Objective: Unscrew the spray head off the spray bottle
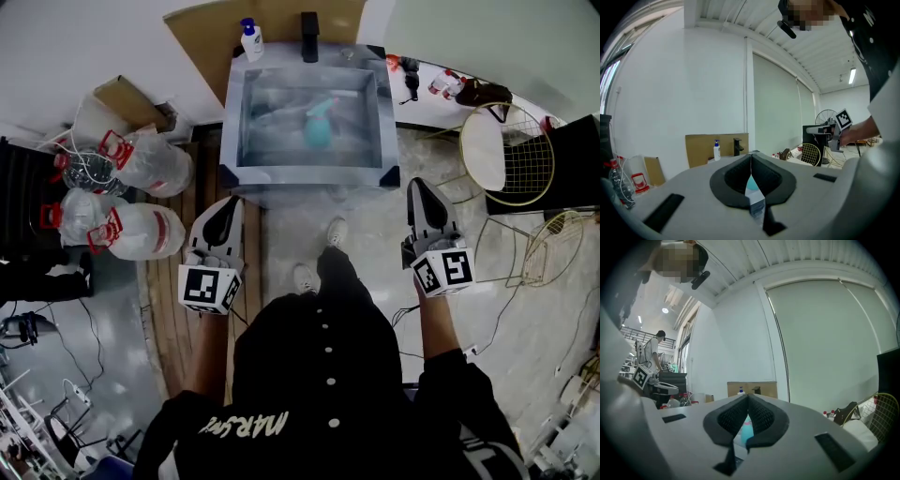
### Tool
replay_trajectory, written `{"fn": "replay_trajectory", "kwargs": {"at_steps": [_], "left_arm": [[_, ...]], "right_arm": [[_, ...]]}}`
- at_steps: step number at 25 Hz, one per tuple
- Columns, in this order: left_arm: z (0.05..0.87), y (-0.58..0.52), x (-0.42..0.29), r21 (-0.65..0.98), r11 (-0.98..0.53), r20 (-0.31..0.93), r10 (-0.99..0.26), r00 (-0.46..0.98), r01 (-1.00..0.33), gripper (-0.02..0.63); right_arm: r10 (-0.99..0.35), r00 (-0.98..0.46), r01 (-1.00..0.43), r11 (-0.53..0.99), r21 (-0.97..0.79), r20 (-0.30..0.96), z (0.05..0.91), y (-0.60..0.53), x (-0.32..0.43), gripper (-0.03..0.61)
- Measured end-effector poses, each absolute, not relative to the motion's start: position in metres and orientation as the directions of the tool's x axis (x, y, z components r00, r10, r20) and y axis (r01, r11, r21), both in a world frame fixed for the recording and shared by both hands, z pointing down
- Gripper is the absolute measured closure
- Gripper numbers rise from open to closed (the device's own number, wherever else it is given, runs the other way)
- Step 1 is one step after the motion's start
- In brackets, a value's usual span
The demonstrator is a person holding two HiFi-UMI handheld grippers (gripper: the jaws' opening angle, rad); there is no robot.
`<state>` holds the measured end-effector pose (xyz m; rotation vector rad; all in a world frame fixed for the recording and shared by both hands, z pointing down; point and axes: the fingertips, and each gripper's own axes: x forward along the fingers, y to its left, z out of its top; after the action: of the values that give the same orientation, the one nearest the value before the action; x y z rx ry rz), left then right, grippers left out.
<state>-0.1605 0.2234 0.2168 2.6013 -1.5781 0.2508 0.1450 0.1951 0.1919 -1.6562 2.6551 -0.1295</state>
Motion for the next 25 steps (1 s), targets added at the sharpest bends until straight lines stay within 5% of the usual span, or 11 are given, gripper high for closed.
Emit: {"fn": "replay_trajectory", "kwargs": {"at_steps": [25], "left_arm": [[0.217,0.042,-0.093,-0.044,-0.418,0.265,-0.881,0.393,-0.907,0.589]], "right_arm": [[-0.726,-0.673,-0.738,0.670,-0.076,0.141,0.234,-0.021,0.159,0.566]]}}
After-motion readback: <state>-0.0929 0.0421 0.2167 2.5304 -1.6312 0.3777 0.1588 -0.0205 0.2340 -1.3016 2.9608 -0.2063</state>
